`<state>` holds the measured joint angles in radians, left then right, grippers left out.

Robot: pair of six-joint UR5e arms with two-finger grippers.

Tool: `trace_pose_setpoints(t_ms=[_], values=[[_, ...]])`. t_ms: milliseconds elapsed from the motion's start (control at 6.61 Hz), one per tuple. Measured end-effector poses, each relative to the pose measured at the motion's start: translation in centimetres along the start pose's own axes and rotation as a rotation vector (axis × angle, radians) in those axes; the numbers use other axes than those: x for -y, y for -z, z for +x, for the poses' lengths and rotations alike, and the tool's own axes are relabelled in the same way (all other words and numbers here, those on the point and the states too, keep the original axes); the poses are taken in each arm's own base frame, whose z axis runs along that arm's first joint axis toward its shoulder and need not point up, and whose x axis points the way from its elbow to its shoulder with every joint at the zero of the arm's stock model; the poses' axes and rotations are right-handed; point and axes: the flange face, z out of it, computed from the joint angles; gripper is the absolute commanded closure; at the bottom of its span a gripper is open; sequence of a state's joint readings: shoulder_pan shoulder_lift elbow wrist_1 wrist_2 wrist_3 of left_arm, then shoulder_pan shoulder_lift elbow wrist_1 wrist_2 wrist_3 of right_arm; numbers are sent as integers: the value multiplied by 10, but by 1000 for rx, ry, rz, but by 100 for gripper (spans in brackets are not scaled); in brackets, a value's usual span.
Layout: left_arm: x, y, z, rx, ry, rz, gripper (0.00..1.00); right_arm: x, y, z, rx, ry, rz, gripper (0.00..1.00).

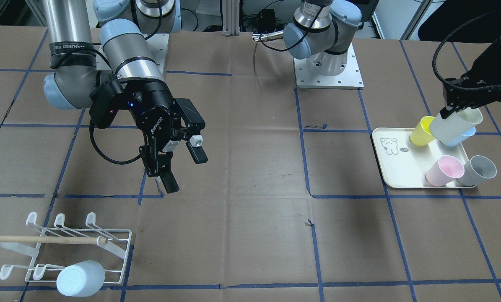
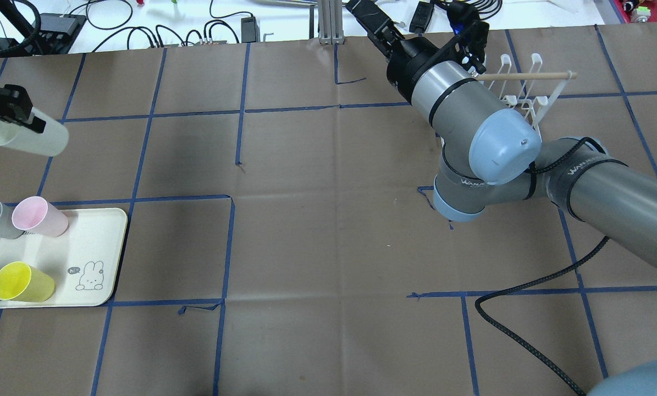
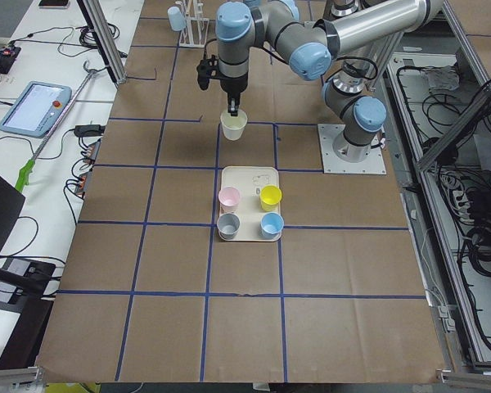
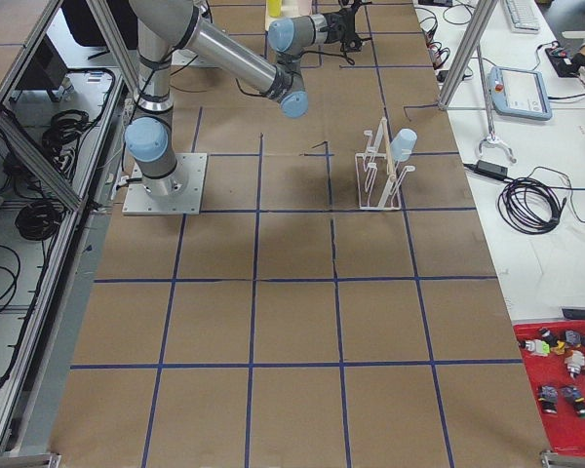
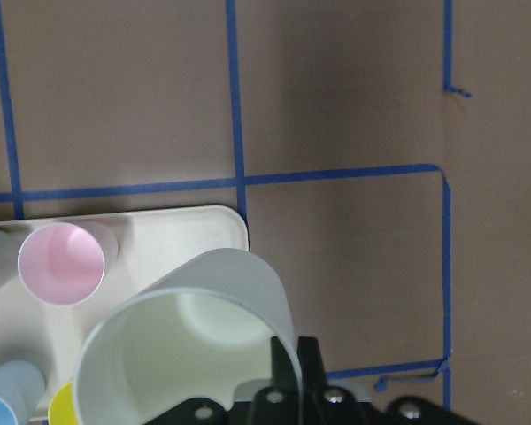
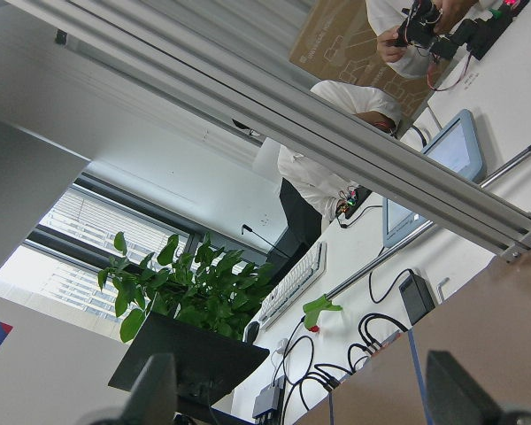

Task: Transfer IKEA cup to right arm and place on rack

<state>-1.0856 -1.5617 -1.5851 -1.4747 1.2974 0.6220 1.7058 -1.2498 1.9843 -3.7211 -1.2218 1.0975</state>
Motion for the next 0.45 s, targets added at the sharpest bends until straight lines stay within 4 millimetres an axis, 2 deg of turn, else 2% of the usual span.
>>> trace_pose_setpoints(t_ms=[151, 454], values=[[10, -5, 8, -61, -48, 117, 100, -4, 3, 4, -9, -99, -7, 0], [15, -34, 25, -172, -139, 340, 100, -6, 5, 5, -7, -235, -11, 0]])
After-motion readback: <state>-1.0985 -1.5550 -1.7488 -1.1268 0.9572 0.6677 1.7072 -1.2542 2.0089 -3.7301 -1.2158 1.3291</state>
